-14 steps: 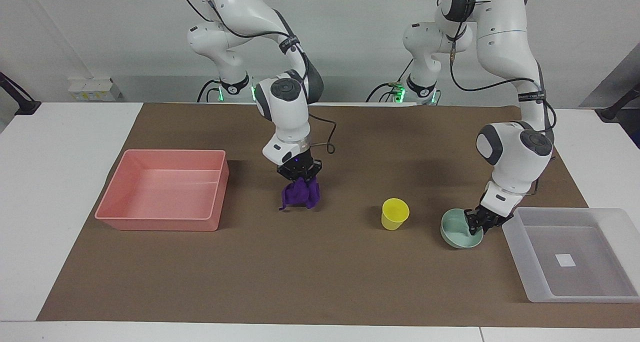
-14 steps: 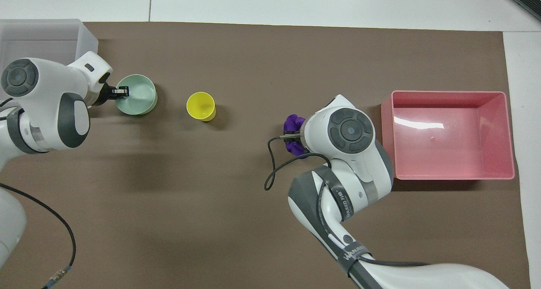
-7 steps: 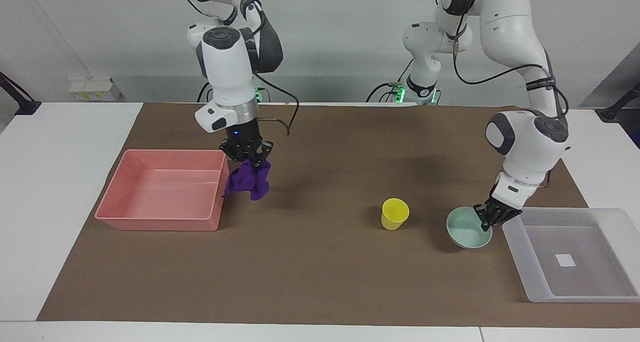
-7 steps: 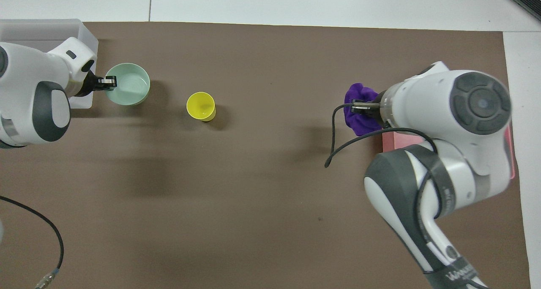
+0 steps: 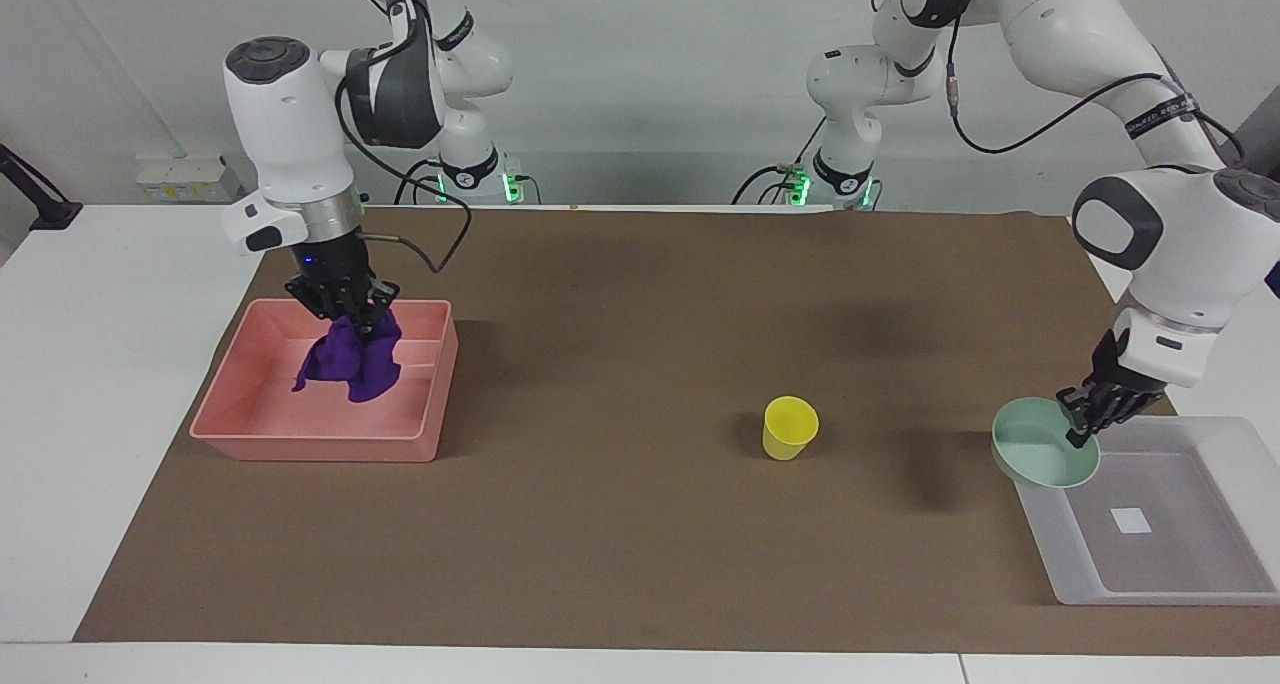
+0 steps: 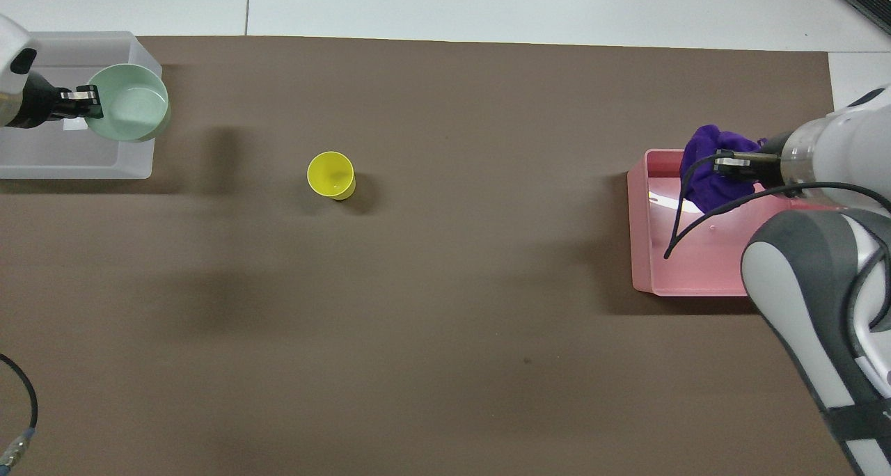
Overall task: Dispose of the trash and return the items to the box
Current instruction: 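Carry the cloth into the pink bin while the left gripper places the bowl, then release the cloth in the pink bin with the right gripper, then reach the left gripper to the yellow cup and grasp its rim, then lift the yellow cup with the left gripper and lower it into the clear box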
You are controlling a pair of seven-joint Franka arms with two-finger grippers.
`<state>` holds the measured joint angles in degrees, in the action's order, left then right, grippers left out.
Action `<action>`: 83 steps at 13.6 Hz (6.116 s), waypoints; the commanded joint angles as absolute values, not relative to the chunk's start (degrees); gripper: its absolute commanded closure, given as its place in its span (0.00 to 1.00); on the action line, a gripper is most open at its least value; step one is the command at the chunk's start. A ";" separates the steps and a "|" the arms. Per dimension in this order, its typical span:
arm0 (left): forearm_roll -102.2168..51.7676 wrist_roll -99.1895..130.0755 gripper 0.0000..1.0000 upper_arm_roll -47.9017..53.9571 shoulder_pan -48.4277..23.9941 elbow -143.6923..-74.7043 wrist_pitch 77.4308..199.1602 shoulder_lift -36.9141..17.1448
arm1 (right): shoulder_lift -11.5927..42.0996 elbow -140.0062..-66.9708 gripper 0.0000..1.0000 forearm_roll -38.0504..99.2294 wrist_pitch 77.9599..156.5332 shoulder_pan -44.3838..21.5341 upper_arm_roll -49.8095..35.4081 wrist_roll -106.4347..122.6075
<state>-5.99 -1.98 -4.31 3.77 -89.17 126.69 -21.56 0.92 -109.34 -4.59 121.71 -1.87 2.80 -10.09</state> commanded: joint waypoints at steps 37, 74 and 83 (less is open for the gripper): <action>-3.69 3.58 0.00 -3.08 -17.12 -97.82 128.39 -19.76 | -2.90 -96.42 0.00 -2.55 95.46 2.19 0.09 -10.74; -3.43 -2.37 1.00 -3.60 11.33 -77.69 136.23 -33.92 | -6.24 -96.59 0.00 0.79 88.86 2.20 0.35 -9.84; -3.34 -2.37 0.87 -3.78 11.69 -84.73 143.97 -34.63 | -6.24 -96.59 0.00 0.79 88.86 2.20 0.35 -9.84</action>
